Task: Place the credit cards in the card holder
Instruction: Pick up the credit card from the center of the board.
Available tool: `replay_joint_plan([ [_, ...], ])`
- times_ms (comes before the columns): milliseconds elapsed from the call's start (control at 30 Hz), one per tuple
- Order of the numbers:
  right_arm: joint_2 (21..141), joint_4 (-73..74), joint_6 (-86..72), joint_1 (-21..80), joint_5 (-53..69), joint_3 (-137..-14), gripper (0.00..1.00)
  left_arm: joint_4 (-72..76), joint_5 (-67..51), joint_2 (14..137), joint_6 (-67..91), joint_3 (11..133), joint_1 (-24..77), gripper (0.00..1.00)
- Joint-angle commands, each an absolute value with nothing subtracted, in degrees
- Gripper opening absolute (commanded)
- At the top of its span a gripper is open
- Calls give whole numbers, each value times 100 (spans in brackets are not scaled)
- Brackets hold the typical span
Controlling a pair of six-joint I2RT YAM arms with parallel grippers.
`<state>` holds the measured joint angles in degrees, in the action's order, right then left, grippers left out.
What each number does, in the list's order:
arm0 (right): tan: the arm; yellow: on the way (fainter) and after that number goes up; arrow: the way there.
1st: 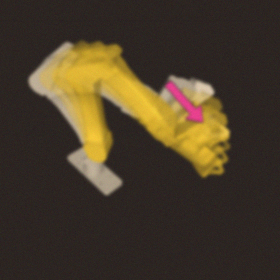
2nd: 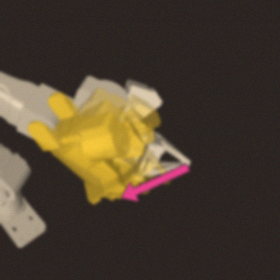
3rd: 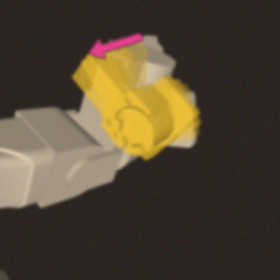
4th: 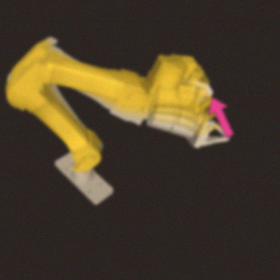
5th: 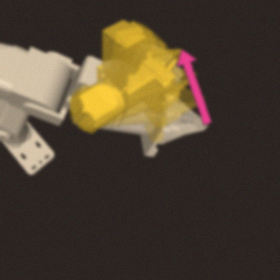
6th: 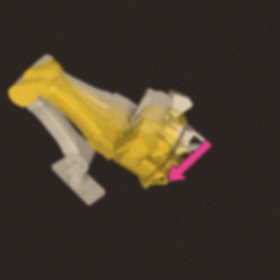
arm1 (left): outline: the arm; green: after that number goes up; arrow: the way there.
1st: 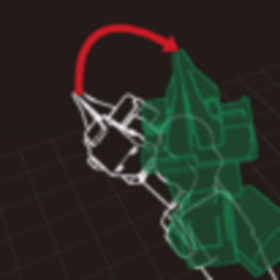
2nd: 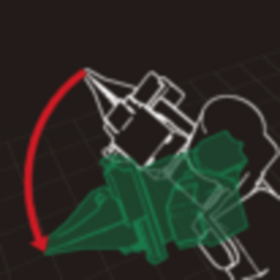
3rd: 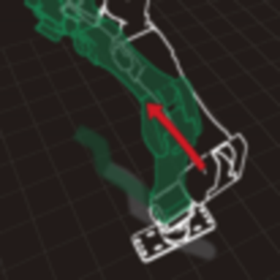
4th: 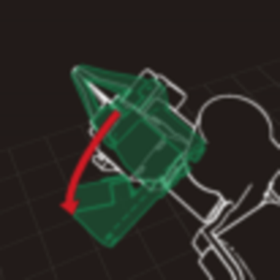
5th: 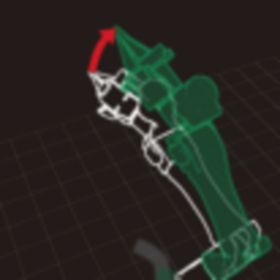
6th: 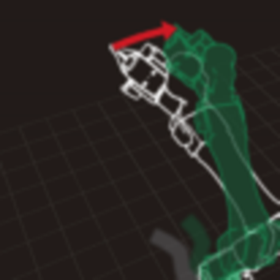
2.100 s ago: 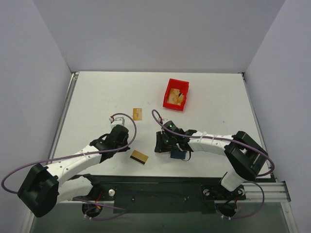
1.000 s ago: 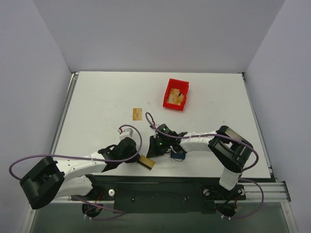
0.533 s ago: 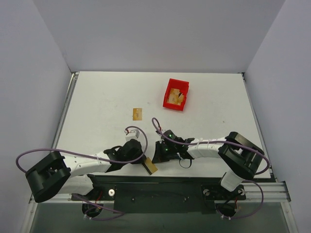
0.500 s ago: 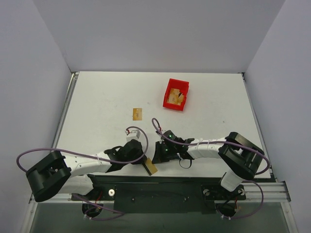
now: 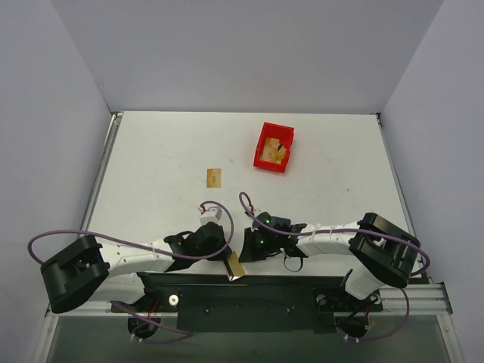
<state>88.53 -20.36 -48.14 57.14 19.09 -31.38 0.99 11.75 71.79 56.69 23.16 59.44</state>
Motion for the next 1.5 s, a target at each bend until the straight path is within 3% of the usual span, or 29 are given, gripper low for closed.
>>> replay_joint_plan([
  [0,8745,-1617,-4851,5862,1556,-2988,0,-413,1178,7163,5704,2083,6047,0],
  [467,8360,-1328,-5045,6222,1266,-2866,3,-185,1169,7269,5537,2066,6056,0],
  [700,7647,-1143,-5466,6477,844,-2576,29,132,1011,7356,5432,2004,6056,0],
  [867,7392,-1449,-5870,6679,729,-2286,39,132,897,7330,5388,1969,6073,0],
  [1467,8252,-3216,-6794,7260,413,-1942,41,-677,1028,6319,5370,1661,6100,0],
])
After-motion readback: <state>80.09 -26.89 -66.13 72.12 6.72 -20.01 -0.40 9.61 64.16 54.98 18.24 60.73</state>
